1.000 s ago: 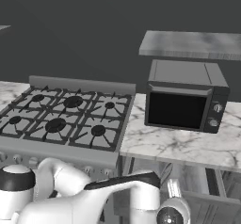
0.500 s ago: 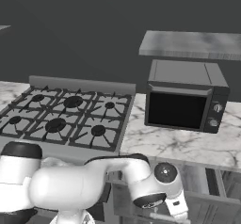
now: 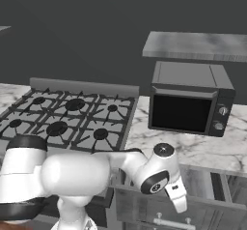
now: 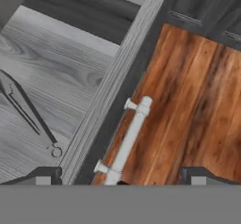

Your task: Take the tongs from the drawer on the right and place them on the dining counter next to the tray containing the hot dog.

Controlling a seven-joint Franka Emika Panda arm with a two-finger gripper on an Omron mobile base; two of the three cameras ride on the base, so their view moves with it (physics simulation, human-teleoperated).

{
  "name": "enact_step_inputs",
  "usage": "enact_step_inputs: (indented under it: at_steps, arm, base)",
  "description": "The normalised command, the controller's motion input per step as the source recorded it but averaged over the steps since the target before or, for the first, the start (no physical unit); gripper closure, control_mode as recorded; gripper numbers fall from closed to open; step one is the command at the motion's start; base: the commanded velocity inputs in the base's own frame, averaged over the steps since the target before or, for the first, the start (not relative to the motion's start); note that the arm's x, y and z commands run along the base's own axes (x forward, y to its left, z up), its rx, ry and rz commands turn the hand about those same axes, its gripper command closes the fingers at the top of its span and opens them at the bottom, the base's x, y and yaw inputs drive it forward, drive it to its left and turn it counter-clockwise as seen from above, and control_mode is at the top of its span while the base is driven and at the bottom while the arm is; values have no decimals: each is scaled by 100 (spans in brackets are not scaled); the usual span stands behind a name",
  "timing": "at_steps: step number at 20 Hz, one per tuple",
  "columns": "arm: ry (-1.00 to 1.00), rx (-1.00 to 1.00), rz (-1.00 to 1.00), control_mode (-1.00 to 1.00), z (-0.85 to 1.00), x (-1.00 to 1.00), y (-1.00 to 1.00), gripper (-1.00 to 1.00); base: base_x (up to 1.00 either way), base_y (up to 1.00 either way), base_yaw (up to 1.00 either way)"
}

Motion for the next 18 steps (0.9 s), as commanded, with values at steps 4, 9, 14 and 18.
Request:
enact_step_inputs:
  at_steps: [4, 9, 14, 18]
  arm:
    - [0, 0, 11, -100, -8, 18, 13, -100]
    - [2, 0, 12, -100, -2, 32, 8, -100]
    - [23, 0, 11, -100, 0, 44, 1, -100]
    - [12, 0, 15, -100, -5, 25, 0, -100]
  base:
    - [0, 0, 0]
    - [0, 0, 0]
    - [0, 0, 0]
    - [0, 0, 0]
